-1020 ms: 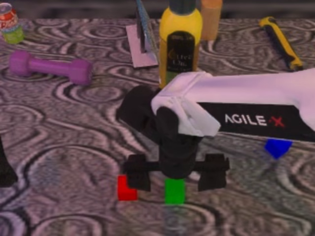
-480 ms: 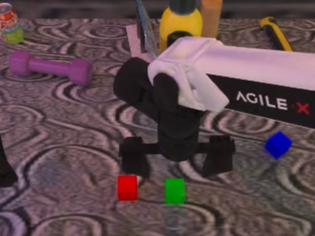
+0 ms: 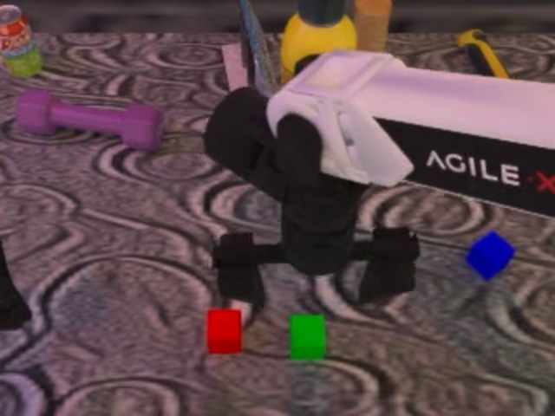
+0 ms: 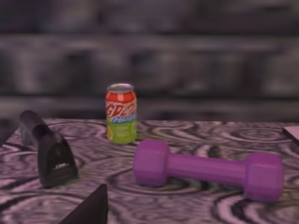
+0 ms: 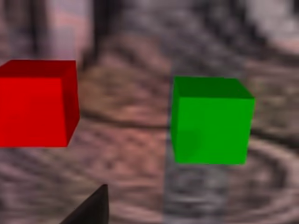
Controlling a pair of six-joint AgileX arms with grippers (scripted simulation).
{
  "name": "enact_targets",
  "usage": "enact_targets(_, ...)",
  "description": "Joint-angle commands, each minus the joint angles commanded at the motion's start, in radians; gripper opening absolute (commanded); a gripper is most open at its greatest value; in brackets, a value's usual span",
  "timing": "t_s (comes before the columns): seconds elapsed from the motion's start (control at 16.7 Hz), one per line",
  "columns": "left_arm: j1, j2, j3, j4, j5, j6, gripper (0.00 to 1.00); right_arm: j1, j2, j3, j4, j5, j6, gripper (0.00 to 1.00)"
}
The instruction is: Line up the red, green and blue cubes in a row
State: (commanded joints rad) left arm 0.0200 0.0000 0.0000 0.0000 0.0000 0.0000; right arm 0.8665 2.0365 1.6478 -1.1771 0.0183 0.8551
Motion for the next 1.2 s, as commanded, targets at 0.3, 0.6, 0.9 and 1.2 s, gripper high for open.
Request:
enact_targets(0.3, 0.0, 0.0, 0.0, 0.0, 0.0, 0.0, 1.0, -0.12, -0.017, -0.035, 0.02, -0.003, -0.248, 1.0)
enact_targets(0.6, 0.0, 0.0, 0.0, 0.0, 0.0, 0.0, 1.0, -0.307, -0.042, -0.111, 0.046, -0.009, -0.627, 1.0)
enact_targets(0.9, 0.0, 0.0, 0.0, 0.0, 0.0, 0.0, 1.0, -0.493, -0.076, -0.185, 0.078, -0.014, -1.025, 1.0)
enact_targets(1.2, 0.0, 0.0, 0.0, 0.0, 0.0, 0.0, 1.0, -0.599, -0.109, -0.223, 0.107, -0.017, -1.215, 1.0)
